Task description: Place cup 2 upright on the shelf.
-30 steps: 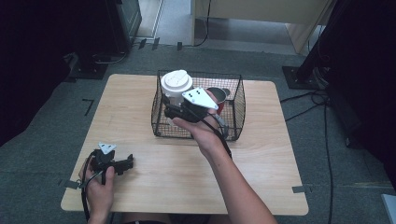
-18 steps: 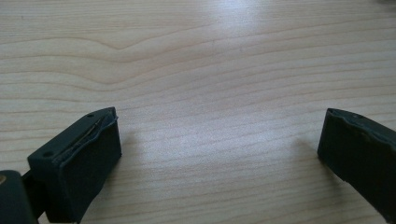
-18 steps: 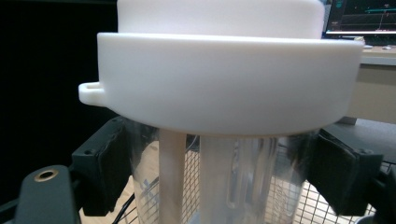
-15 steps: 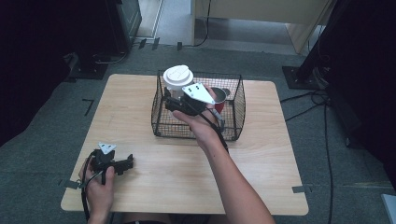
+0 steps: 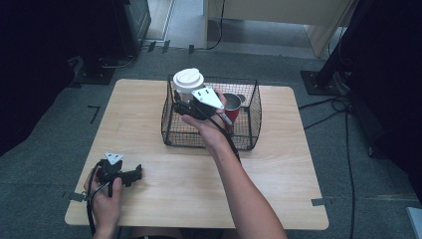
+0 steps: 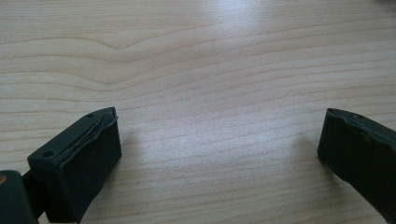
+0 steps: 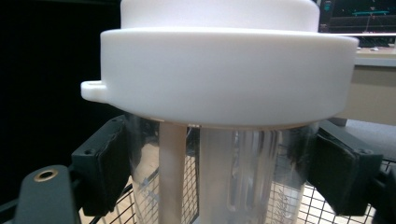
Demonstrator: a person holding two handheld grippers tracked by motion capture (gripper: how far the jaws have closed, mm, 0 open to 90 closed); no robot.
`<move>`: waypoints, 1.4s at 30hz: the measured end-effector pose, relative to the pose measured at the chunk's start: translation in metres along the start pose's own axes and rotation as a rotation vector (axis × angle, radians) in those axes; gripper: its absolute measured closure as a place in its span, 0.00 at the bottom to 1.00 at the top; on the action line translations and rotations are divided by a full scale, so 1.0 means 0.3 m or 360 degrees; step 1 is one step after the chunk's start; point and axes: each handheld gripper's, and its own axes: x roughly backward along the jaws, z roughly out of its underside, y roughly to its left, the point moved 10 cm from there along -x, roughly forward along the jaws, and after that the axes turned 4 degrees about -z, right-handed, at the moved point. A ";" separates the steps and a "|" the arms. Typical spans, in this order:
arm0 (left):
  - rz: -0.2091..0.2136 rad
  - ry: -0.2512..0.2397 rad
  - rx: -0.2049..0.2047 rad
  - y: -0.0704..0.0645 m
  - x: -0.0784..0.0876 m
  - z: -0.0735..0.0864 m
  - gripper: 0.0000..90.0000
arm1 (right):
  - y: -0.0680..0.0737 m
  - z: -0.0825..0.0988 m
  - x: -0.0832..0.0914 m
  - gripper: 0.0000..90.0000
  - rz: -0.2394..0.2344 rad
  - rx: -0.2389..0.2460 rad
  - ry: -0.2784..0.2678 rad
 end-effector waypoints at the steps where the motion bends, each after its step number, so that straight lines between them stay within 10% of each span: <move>1: 0.0000 0.0000 0.0000 0.000 0.000 0.000 0.00 | -0.004 0.003 -0.005 0.18 0.0005 -0.0001 0.0002; 42: 0.0002 0.0002 -0.0001 0.000 0.000 0.000 0.00 | -0.100 0.218 -0.189 0.17 0.0109 0.0037 0.0214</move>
